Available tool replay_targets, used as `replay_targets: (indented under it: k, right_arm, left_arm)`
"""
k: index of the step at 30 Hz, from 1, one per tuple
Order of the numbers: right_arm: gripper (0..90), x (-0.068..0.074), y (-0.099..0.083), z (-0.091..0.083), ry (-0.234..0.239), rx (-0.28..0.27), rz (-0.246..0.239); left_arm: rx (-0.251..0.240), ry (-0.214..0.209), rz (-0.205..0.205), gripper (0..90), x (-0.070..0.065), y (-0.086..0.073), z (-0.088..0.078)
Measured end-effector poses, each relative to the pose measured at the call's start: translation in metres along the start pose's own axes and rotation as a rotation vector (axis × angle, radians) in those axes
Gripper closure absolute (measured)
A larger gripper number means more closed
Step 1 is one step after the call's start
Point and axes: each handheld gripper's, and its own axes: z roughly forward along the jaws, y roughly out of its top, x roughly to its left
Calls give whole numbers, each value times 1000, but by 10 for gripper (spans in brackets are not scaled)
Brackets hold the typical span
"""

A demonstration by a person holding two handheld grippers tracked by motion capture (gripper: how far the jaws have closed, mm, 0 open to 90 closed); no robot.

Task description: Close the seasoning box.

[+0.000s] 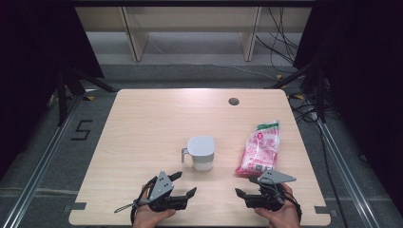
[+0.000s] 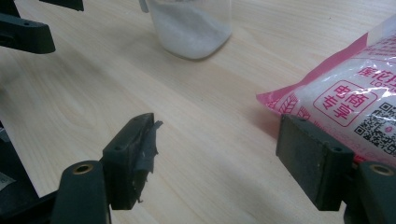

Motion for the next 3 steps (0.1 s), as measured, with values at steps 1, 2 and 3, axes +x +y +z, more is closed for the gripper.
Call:
replay_targets:
  k: [1,2,3]
  right_arm:
    - [294,0,0,0,-2,0,0]
    - [294,-1,0,0,-4,-2,-7]
    - [294,-1,0,0,-4,-1,-6]
  left_arm:
    - [-9,-4,-6,255,1,0,0]
    - [-12,0,-9,255,2,-1,0]
    - [-12,0,-9,254,2,-1,0]
